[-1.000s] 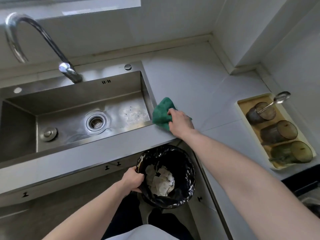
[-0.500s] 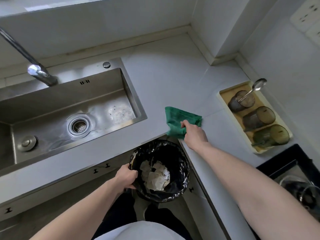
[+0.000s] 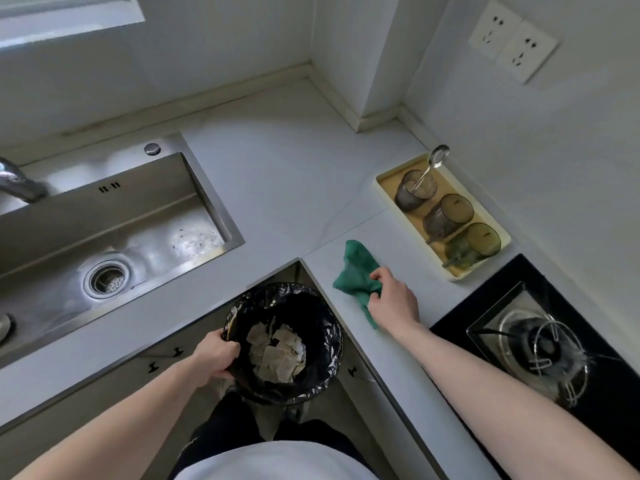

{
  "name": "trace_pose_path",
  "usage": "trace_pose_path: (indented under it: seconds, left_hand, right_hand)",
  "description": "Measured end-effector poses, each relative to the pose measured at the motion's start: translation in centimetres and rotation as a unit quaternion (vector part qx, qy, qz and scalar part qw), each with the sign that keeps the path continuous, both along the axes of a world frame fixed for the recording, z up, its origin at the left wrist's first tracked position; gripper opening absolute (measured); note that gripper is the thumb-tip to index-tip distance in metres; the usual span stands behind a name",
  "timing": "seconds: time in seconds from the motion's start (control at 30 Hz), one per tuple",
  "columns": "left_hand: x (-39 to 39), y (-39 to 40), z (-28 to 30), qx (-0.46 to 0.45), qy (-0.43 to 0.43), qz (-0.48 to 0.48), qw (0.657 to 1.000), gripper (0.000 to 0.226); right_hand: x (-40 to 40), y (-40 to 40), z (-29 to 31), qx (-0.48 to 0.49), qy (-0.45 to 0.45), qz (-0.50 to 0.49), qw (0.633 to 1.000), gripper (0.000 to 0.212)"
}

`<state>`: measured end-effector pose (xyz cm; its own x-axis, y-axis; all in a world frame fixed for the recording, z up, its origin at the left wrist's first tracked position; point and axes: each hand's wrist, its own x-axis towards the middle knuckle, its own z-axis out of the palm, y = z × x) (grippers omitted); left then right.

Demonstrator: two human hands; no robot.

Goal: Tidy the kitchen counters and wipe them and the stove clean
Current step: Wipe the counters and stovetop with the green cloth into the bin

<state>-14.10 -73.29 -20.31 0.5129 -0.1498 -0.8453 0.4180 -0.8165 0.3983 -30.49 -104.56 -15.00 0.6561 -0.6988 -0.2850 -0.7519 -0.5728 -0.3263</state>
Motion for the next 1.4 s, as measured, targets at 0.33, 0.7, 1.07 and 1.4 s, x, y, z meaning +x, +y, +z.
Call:
trace_pose_path:
  seconds: [0.33, 0.7, 1.07, 1.4]
  left_hand:
    - [-0.8, -0.1, -0.4, 0.01, -0.01, -0.001, 1.0, 0.033]
    - [-1.8, -1.0, -0.6, 0.017, 0.004, -0.038, 0.999, 0.033]
    - [-2.8, -1.2, -0.6, 0.022, 0.005, -0.06, 0.998, 0.028]
    - [-3.4, -0.7, -0.6, -0.009, 0.014, -0.079, 0.997, 0.038]
  right_hand:
    - [0.8, -8.5, 0.5, -0.035, 0.045, -0.065, 0.996, 0.036]
    - [0.0, -1.3, -1.2, 0.0, 0.046, -0.046, 0.998, 0.029]
    - [-2.1, 11.1, -0.3, 0.13, -0.014, -0.011, 0.991, 0.024]
    - [-6.1, 6.3, 2.9, 0.027, -0.173, -0.097, 0.98, 0.025]
